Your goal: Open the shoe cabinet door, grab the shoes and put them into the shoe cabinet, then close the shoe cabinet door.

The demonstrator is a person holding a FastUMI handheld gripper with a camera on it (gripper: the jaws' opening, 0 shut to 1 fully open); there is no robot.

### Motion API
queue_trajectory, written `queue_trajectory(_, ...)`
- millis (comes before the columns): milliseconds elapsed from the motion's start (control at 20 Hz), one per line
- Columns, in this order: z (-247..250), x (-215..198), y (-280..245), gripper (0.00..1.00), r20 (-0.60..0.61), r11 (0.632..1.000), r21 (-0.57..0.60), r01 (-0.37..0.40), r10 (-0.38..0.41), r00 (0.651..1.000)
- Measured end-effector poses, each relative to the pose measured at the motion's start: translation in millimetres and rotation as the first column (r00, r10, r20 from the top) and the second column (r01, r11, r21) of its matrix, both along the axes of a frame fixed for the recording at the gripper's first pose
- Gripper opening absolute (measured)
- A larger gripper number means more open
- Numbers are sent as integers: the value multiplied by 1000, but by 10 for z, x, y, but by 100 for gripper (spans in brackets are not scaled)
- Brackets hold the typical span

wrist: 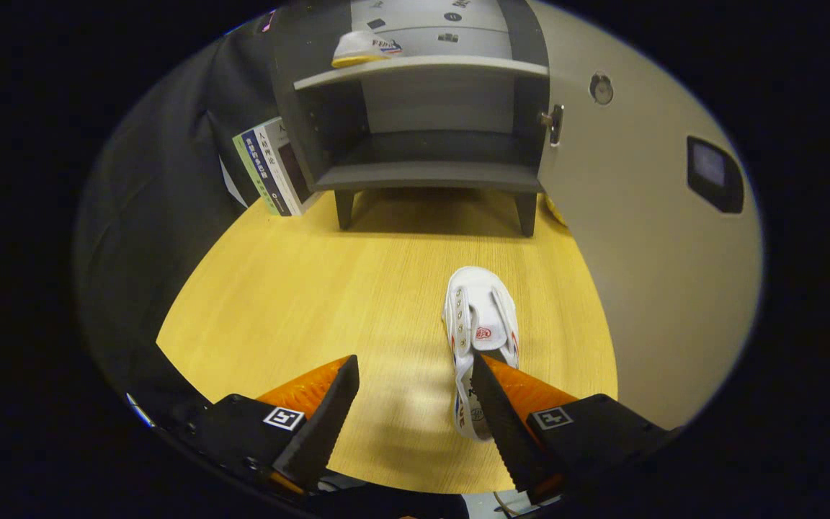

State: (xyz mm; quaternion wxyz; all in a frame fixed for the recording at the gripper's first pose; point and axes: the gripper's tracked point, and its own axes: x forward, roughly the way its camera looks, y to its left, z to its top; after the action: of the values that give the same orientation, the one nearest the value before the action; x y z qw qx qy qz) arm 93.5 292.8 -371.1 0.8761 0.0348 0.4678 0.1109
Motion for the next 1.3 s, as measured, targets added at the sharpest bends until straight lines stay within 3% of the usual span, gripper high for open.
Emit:
queue_trajectory(200,-411,80,26,97,-79,1000,7,17,-16,997)
queue_trajectory(300,-582,103,-31,97,-96,999,-45,8,-12,995)
queue_trajectory(700,-867,441,-79,89,-53,993,-119,22,-29,998)
queue_trajectory(900,-893,630,-192,45,-5,985,-160,64,-65,998)
queue_trajectory(1000,-885,629,-143,23,-14,990,-142,21,-23,1000)
queue_trajectory(1150,-915,642,-108,7,-24,992,-126,5,-8,1000)
queue_trajectory(1300,-898,637,-109,2,-29,993,-115,-18,14,999)
